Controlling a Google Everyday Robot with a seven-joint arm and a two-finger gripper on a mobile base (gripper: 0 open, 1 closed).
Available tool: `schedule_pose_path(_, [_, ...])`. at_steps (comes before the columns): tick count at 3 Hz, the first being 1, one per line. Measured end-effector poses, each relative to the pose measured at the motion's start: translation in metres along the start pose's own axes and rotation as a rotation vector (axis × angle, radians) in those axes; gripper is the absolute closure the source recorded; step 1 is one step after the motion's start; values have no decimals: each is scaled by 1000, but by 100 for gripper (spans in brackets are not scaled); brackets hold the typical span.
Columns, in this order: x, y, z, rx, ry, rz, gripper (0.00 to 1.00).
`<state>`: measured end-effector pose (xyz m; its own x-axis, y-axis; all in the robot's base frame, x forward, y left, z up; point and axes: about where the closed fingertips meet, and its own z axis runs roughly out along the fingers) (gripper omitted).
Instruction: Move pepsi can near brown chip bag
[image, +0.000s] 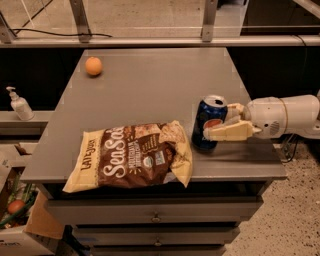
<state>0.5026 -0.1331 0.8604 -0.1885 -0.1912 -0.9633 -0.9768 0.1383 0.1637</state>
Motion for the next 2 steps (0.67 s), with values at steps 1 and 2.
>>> schedule_pose_path(1, [0,12,8,-37,18,-70,100])
schedule_pose_path(2, [4,19,14,-65,66,-128,84])
